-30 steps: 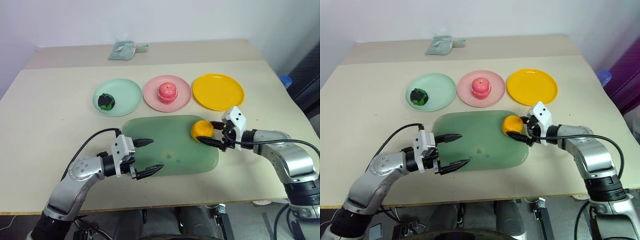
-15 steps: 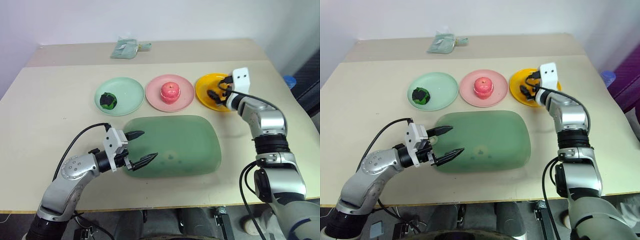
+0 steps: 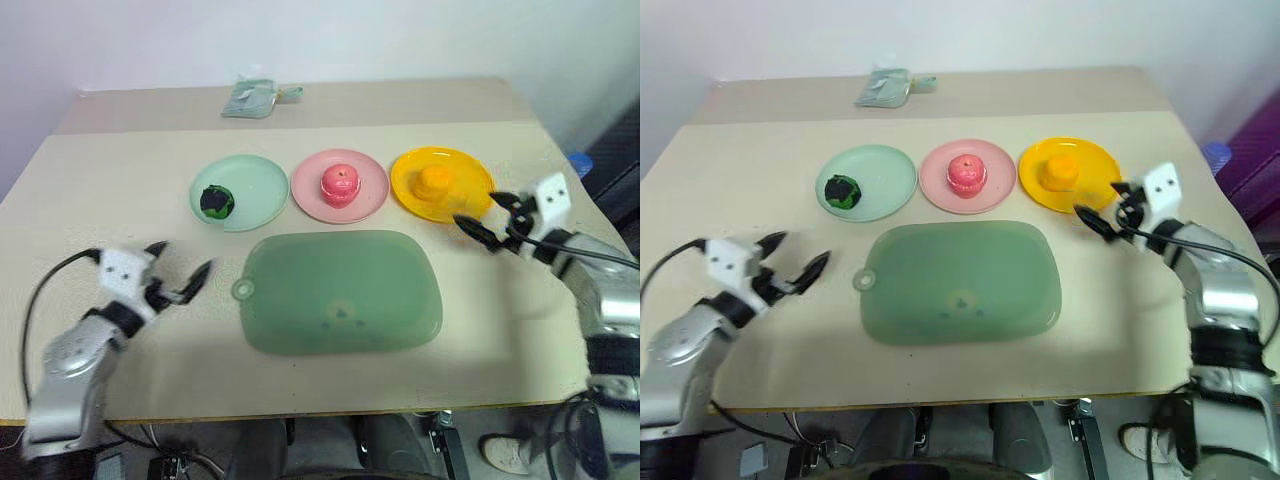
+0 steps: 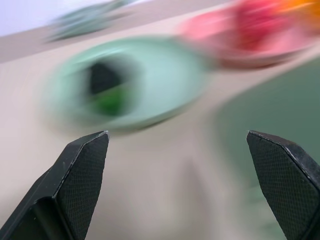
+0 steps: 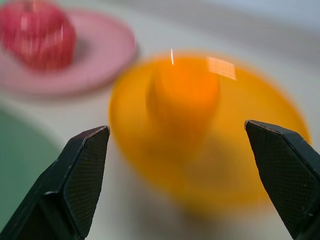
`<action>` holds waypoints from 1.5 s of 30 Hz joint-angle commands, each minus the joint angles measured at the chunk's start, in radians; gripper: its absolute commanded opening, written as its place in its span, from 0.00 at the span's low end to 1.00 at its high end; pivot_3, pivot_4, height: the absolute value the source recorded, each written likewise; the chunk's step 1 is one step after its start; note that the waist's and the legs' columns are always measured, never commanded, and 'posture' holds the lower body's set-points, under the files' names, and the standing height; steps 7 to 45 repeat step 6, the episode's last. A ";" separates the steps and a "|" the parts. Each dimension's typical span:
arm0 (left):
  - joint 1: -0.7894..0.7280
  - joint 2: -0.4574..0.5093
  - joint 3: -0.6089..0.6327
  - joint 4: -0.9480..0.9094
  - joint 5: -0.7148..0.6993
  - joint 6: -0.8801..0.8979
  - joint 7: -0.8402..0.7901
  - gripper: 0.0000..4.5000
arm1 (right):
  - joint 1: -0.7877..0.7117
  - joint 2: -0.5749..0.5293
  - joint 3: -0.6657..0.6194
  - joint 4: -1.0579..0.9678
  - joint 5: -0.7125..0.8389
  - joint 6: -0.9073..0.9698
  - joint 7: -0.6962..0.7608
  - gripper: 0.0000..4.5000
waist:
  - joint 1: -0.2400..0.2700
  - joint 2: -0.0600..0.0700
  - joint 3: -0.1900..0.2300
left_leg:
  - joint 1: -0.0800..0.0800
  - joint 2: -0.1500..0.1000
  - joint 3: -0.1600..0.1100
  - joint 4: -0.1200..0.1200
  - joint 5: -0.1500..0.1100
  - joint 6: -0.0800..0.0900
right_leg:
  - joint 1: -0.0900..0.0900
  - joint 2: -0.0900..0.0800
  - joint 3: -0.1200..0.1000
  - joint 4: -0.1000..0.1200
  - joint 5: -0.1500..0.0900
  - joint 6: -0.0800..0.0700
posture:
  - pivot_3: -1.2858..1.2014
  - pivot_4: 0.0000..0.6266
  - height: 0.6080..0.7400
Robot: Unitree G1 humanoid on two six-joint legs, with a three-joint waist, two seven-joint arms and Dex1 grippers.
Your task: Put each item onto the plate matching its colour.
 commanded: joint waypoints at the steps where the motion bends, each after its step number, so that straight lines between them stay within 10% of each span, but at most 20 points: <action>1: 0.084 0.033 0.109 0.008 -0.019 -0.048 -0.050 1.00 | 0.061 -0.071 -0.062 -0.031 0.053 0.028 0.102 0.98 | 0.001 0.000 0.000 | 0.000 0.000 0.000 0.000 0.000 0.000 | 0.000 0.000 0.000 0.000 0.000 0.000 | 0.52 0.24 1.00; 45: 0.172 0.030 0.178 0.005 -0.039 -0.052 -0.065 1.00 | 0.080 -0.078 -0.049 0.000 0.030 0.031 0.106 0.98 | 0.002 0.000 0.000 | 0.005 0.001 0.000 0.000 0.000 0.000 | 0.006 0.001 -0.001 0.000 0.000 0.000 | 0.52 0.24 1.00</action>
